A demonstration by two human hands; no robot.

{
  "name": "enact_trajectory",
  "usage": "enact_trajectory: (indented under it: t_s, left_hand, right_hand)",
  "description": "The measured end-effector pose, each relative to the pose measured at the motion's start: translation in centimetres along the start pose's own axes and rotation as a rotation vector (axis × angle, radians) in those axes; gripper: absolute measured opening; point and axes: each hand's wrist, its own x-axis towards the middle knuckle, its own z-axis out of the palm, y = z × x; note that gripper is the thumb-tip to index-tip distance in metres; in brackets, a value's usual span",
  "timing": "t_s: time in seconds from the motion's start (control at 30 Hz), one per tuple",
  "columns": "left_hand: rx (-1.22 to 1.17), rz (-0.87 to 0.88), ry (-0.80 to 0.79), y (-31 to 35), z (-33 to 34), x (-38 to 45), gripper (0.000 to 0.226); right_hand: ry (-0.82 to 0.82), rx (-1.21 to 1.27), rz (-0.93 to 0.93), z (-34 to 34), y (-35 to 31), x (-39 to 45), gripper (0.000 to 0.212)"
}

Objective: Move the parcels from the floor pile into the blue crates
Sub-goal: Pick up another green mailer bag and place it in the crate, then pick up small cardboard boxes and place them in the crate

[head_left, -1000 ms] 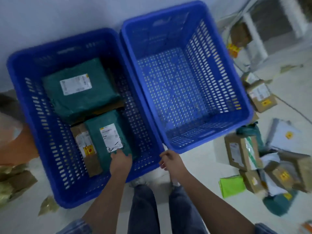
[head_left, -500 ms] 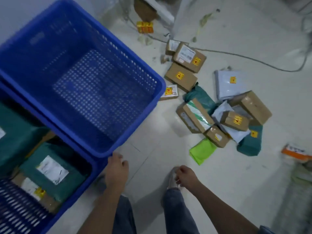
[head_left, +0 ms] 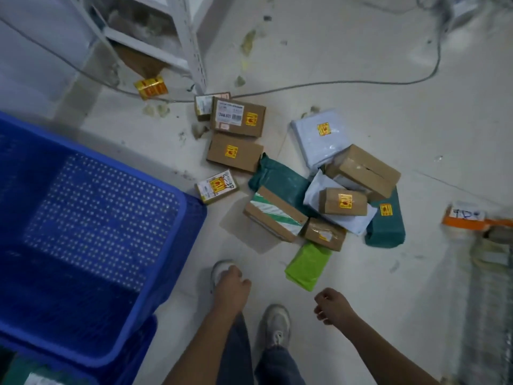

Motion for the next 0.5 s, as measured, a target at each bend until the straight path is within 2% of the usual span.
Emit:
enact_trajectory:
  t_s: [0.17,0.2,0.23,0.33,0.4,0.5]
  left_hand:
    - [0.228,-0.023,-0.065,2.1,-2.0,5.9,0.041]
    - [0.278,-0.037,-0.088,2.4,-2.4,7.3,0.042]
    - [0.319,-0.053,-0.112,2.9,-2.8,8.6,0.043]
    - [0.313,-0.029,-0.131,4.6,-4.0,11.5,0.043]
    - [0.269,0.01,-0.149,5.6,-4.4,13.3,0.042]
    - [0.109,-0.021,-0.175,6.5,-4.7,16.9,0.032]
  right_hand:
    - [0.025,-0.041,0.016,0.4,-3.4,2.3,0.014]
    - [0.04,-0.073,0.011,0.5,-4.3,2.7,0.007]
    - [0.051,-0.141,-0.003,0.5,-5.0,3.3,0.01]
    - [0.096,-0.438,-0.039,0.6,-7.9,4.8,0.052]
    - [0.138,-0.53,-0.064,1.2,-9.8,5.9,0.066]
    - [0.167,-0.679,-0.149,2.4,-12.6,9.0,0.087]
